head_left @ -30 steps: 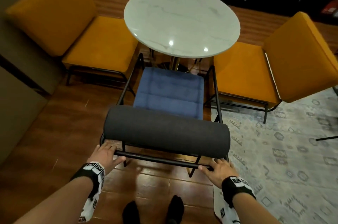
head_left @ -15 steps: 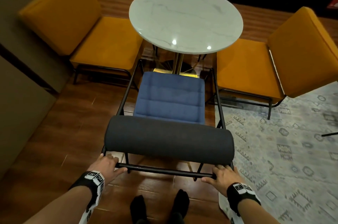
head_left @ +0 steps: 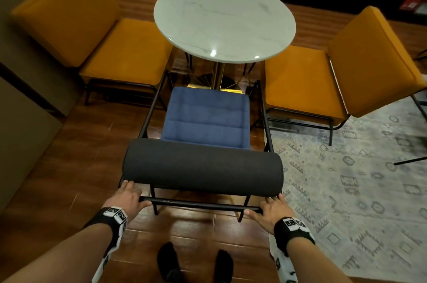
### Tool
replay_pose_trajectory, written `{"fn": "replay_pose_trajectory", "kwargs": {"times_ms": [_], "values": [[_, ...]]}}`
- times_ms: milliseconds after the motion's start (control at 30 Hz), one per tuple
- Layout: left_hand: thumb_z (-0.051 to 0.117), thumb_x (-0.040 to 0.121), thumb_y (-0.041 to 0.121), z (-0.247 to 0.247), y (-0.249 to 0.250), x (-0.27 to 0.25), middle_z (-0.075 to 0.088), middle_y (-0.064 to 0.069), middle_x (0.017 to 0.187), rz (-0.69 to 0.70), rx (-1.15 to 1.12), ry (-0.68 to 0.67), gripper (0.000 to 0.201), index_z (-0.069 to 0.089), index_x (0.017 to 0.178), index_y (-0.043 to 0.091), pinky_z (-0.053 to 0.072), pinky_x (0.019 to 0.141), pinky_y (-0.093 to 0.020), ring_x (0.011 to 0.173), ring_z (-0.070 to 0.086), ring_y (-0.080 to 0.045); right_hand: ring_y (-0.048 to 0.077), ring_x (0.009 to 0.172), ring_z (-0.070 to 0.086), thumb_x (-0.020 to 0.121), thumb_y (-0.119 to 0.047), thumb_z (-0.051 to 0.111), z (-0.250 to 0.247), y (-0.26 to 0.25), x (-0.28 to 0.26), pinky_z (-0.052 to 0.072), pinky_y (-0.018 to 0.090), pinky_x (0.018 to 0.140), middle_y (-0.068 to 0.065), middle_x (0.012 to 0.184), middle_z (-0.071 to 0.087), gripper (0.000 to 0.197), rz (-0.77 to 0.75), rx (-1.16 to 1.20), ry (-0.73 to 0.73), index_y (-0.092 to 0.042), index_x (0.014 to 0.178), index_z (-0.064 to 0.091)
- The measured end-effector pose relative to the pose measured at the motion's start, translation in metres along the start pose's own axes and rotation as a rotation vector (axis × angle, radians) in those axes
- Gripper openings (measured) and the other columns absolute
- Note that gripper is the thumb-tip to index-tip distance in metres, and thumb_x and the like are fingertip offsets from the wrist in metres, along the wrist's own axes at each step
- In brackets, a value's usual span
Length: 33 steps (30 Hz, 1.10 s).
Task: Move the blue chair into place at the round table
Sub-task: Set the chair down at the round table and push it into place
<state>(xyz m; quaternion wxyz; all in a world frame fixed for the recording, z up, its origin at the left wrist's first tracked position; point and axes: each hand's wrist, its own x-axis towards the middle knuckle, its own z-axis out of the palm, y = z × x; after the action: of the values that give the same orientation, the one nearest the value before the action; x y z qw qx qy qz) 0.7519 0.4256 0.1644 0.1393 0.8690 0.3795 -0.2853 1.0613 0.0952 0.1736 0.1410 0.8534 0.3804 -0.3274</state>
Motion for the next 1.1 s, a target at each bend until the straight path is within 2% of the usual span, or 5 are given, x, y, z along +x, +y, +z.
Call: {"fn": "replay_pose_trajectory", "kwargs": {"times_ms": [333,500,700,1000,1100], "values": [[0.036,0.095,0.066,0.010,0.029,-0.011,0.015,-0.015,0.162,-0.035,-0.053,-0.031,0.073,0.038,0.145,0.013,0.020,0.122,-0.043,0.151,0.007,-0.031,0.025,0.145,0.025,0.052,-0.099,-0.008,0.013,0.028,-0.012,0.001,0.047,0.122,0.004,0.153,0.043,0.127,0.010,0.044,-0.003,-0.027,0.133,0.060],[0.025,0.083,0.077,0.029,0.005,0.012,0.039,-0.019,0.152,-0.007,0.017,-0.006,0.090,0.048,0.139,0.011,0.032,0.114,-0.052,0.141,0.031,-0.036,0.026,0.142,0.031,0.063,-0.097,0.002,0.011,0.025,-0.007,0.001,0.048,0.122,0.007,0.146,0.049,0.115,-0.009,0.043,-0.006,-0.025,0.129,0.063],[0.041,0.096,0.062,-0.009,0.021,0.010,0.008,-0.020,0.163,-0.131,-0.036,-0.121,0.075,0.031,0.148,0.008,0.018,0.121,-0.046,0.151,-0.002,-0.034,0.026,0.139,0.036,0.071,-0.094,0.007,0.007,0.018,0.002,0.007,0.047,0.122,0.007,0.144,0.052,0.107,-0.017,0.059,0.008,-0.024,0.135,0.058],[0.037,0.096,0.063,-0.008,0.027,0.009,0.007,-0.022,0.162,-0.149,-0.048,-0.089,0.078,0.027,0.150,0.008,0.017,0.122,-0.046,0.151,-0.003,-0.034,0.026,0.138,0.037,0.062,-0.092,-0.005,0.005,0.016,0.004,0.010,0.047,0.122,0.006,0.142,0.053,0.116,0.016,0.054,0.053,-0.025,0.131,0.059],[0.036,0.097,0.063,-0.013,0.027,0.003,0.018,-0.020,0.160,-0.141,-0.022,-0.098,0.072,0.037,0.145,0.010,0.024,0.120,-0.043,0.149,0.009,-0.034,0.029,0.141,0.031,0.072,-0.087,0.004,0.006,0.008,-0.002,0.013,0.046,0.121,0.008,0.149,0.045,0.104,0.063,0.103,0.050,-0.021,0.136,0.052]]}}
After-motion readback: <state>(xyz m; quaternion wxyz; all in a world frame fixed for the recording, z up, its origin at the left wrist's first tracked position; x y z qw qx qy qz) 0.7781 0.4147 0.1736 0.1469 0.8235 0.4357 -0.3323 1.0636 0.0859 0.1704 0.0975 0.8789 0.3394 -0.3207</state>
